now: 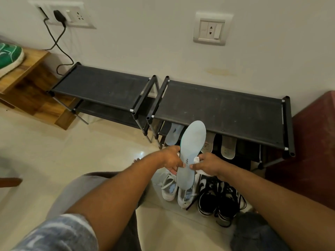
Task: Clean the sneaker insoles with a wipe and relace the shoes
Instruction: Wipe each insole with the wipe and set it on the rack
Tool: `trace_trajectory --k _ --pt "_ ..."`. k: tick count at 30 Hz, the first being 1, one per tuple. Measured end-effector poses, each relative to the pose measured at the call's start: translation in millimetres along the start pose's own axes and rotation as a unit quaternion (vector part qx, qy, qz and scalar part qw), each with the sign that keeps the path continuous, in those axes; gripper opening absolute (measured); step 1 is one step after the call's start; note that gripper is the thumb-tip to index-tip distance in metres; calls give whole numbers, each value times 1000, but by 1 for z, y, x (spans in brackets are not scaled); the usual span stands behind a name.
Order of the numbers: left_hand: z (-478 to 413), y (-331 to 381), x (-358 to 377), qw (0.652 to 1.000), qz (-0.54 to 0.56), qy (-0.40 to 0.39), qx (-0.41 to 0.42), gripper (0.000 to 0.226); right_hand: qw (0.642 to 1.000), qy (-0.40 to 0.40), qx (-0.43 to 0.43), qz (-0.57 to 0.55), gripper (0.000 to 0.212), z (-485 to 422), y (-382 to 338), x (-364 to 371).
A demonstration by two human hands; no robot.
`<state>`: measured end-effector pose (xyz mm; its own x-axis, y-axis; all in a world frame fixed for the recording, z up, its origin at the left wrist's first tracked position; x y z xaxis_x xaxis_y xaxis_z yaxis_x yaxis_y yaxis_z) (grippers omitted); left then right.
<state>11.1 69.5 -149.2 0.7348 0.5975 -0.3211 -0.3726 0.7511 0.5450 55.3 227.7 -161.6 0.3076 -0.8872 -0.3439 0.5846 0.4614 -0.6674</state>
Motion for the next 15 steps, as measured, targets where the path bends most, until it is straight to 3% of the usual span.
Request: trace_trajectory --k 6,15 --pt "-5 -13 18 1000 -8 4 -22 59 999 -13 13 30 23 -10 18 15" --pt "-19 -27 30 995 -72 29 -62 58 993 -6 31 110 39 -23 35 30"
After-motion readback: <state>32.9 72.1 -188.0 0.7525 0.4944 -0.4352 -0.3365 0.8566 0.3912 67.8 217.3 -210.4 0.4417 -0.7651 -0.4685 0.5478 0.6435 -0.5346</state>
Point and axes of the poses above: each hand's wrist, its own z-axis away from the middle knuckle, its own x-axis out of the palm, y = z × x, the point moved 7 cm from there along -z, towards the middle knuckle, and after that the axes turned 6 degrees about y, right-handed, at the moved point
